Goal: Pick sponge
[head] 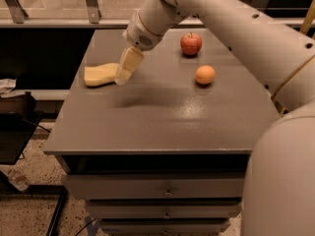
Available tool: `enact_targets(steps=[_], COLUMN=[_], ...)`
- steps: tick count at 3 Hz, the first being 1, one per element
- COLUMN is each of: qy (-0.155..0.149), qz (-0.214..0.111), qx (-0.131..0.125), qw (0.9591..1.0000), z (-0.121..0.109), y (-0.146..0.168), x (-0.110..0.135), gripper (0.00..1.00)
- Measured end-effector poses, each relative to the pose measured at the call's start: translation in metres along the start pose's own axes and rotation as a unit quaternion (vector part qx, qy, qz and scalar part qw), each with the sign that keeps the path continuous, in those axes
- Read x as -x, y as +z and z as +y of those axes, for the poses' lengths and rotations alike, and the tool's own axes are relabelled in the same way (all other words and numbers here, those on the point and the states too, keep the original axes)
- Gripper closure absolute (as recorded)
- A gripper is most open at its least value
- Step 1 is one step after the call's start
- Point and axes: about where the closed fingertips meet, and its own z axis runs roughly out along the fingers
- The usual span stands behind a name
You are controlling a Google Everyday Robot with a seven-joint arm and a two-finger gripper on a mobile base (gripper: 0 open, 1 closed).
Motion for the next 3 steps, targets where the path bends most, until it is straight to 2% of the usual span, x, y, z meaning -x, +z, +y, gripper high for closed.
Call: enact_targets(steps=[2, 3], qy=[-0.007, -0.005], qz=[-0.008, -0.005], qx=[0.051, 0.066], qw=[0.9986, 0.9978], z=[0.002, 0.006], y=[0.06, 0.075], x=[0.018, 0.018], gripper=[0.0, 0.0])
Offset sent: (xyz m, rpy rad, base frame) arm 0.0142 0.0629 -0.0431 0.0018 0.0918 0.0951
